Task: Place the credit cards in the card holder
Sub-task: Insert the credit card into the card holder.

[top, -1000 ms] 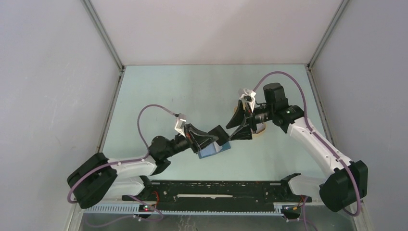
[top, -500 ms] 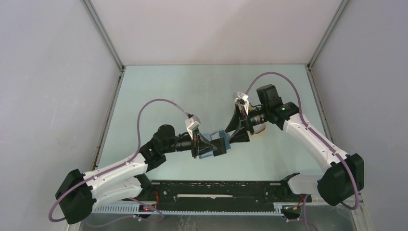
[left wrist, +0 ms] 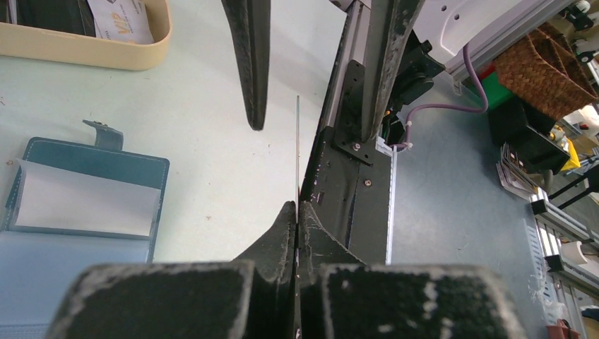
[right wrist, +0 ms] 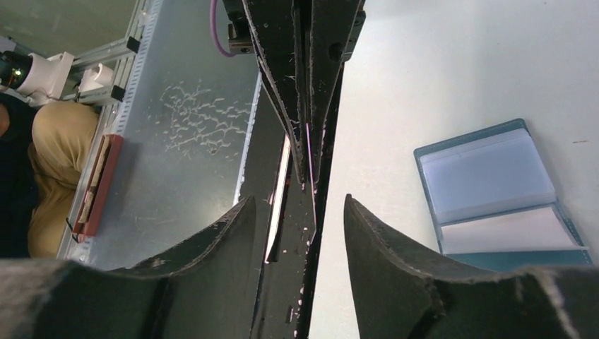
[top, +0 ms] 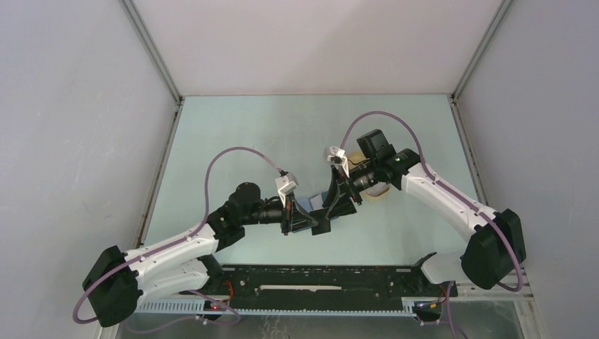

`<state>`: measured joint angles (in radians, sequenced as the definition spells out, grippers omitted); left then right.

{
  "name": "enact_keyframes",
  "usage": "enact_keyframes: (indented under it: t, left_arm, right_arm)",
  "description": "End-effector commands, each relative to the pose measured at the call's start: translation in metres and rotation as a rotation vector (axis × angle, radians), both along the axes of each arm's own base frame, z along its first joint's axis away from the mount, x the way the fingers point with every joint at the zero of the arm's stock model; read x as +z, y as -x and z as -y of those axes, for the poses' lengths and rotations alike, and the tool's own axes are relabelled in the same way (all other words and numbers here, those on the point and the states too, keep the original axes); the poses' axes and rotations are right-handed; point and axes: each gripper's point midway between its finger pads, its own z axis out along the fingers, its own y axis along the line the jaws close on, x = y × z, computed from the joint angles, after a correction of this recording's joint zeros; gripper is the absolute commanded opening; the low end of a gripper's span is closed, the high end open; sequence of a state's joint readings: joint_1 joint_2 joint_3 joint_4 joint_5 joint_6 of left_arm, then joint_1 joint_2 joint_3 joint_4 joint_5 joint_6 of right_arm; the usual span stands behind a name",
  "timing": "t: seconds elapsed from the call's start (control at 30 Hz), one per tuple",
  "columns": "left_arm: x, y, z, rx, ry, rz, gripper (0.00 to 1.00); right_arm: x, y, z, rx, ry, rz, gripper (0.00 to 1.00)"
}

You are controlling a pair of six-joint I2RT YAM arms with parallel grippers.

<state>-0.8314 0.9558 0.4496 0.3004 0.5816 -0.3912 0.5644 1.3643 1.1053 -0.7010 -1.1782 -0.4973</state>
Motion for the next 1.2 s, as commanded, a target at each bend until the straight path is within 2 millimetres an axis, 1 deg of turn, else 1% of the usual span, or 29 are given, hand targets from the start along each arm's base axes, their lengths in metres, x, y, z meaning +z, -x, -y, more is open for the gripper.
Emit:
enact_keyframes:
  t: [0.0, 0.13, 0.3, 0.33, 0.37, 0.4, 0.43, 0.5, 0.53, 0.57, 0.63, 0.67, 0.73, 0.77, 0.8, 0.87, 0.97, 1.07, 1.17]
  left_arm:
    - [0.031, -0.005, 0.006, -0.011, 0.064, 0.072, 0.0]
    - [0.03, -0.006, 0.005, 0.003, 0.071, 0.072, 0.0]
    - [0.03, -0.008, 0.004, 0.018, 0.078, 0.072, 0.0]
    - [0.03, -0.009, 0.004, 0.021, 0.079, 0.072, 0.0]
    - [0.029, -0.009, 0.004, 0.022, 0.079, 0.072, 0.0]
    - [0.03, -0.01, 0.004, 0.027, 0.08, 0.075, 0.0]
    - [0.03, -0.011, 0.004, 0.039, 0.08, 0.074, 0.0]
    - [0.028, -0.017, 0.001, 0.081, 0.075, 0.071, 0.06]
    - [0.027, -0.021, -0.002, 0.108, 0.074, 0.067, 0.12]
    - [0.024, -0.025, -0.005, 0.139, 0.073, 0.064, 0.2]
    - [0.018, -0.031, -0.014, 0.211, 0.075, 0.052, 0.34]
    - [0.018, -0.033, -0.021, 0.248, 0.088, 0.053, 0.41]
    - [0.01, -0.036, -0.031, 0.316, 0.097, 0.026, 0.51]
    - [0.006, -0.036, -0.036, 0.339, 0.108, 0.014, 0.55]
    - [-0.002, -0.034, -0.04, 0.356, 0.116, -0.01, 0.59]
    - [-0.009, -0.032, -0.044, 0.382, 0.153, -0.062, 0.61]
    - [-0.02, -0.033, -0.048, 0.44, 0.216, -0.165, 0.58]
    - [-0.032, -0.04, -0.052, 0.518, 0.276, -0.27, 0.52]
    - [-0.039, -0.049, -0.051, 0.563, 0.283, -0.318, 0.42]
  right_arm:
    - [0.009, 0.001, -0.006, 0.029, -0.009, 0.043, 0.54]
    - [0.009, 0.002, -0.007, 0.037, -0.007, 0.042, 0.37]
    - [0.009, 0.003, -0.008, 0.045, -0.006, 0.04, 0.2]
    - [0.009, 0.004, -0.008, 0.048, -0.007, 0.038, 0.14]
    - [0.011, 0.004, -0.008, 0.051, -0.011, 0.039, 0.04]
    - [0.012, 0.006, -0.008, 0.055, -0.013, 0.038, 0.0]
    - [0.012, 0.006, -0.008, 0.057, -0.016, 0.04, 0.0]
    - [0.013, 0.006, -0.007, 0.057, -0.017, 0.042, 0.0]
    - [0.013, 0.005, -0.007, 0.051, -0.014, 0.043, 0.0]
    - [0.012, 0.003, -0.006, 0.041, -0.007, 0.042, 0.0]
    - [0.011, -0.003, -0.005, 0.013, 0.004, 0.03, 0.0]
    - [0.01, -0.007, -0.004, -0.008, 0.013, 0.025, 0.0]
    - [0.007, -0.018, -0.005, -0.059, 0.021, 0.016, 0.0]
    - [0.005, -0.022, -0.005, -0.085, 0.025, 0.009, 0.0]
    - [0.001, -0.027, -0.006, -0.117, 0.033, 0.002, 0.0]
    - [-0.005, -0.039, -0.009, -0.191, 0.052, -0.02, 0.0]
    - [-0.019, -0.058, -0.013, -0.33, 0.089, -0.076, 0.0]
    - [-0.033, -0.072, -0.016, -0.462, 0.141, -0.159, 0.0]
    - [-0.047, -0.083, -0.019, -0.545, 0.179, -0.209, 0.0]
